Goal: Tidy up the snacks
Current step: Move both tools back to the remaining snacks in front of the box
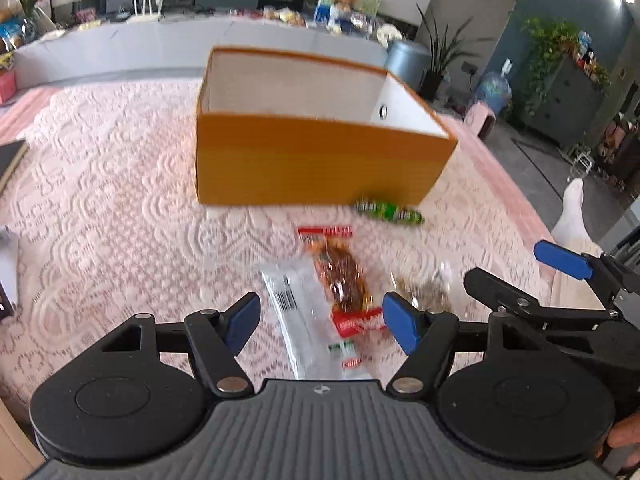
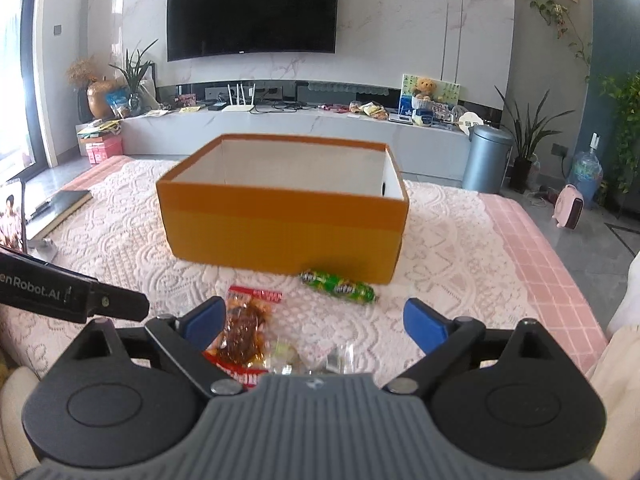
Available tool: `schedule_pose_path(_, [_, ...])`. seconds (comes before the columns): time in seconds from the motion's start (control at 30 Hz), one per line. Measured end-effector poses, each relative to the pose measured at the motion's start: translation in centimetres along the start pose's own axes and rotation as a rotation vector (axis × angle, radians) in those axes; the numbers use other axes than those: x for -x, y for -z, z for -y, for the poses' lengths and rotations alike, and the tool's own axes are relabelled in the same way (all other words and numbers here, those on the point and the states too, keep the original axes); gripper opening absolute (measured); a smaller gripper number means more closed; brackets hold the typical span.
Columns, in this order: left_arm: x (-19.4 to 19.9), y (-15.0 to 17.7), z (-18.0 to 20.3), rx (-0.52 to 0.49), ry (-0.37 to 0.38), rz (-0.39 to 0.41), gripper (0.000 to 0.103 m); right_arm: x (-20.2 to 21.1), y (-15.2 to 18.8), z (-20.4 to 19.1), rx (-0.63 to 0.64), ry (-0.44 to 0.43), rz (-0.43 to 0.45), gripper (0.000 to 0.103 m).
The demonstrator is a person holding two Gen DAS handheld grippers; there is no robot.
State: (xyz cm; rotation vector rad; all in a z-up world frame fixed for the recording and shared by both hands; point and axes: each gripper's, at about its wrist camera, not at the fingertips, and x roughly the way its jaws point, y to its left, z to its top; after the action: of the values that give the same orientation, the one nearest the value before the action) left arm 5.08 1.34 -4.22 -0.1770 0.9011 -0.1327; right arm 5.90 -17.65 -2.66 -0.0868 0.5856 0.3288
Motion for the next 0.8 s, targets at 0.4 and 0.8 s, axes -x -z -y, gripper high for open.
schedule_pose_path(0.4, [-2.5,0.9,-0.1,0.002,0.038,-0.101,0.077,-2.0,3.2,-1.7,0.105,0.027,-0.029,0.087])
schedule_pose_path(0.8, [-6.2,1.2,-0.4,0.033,-0.042,-0.154,0.077,-4.6,4.1,-0.2,-0.005,0.012,-0.146,0.082])
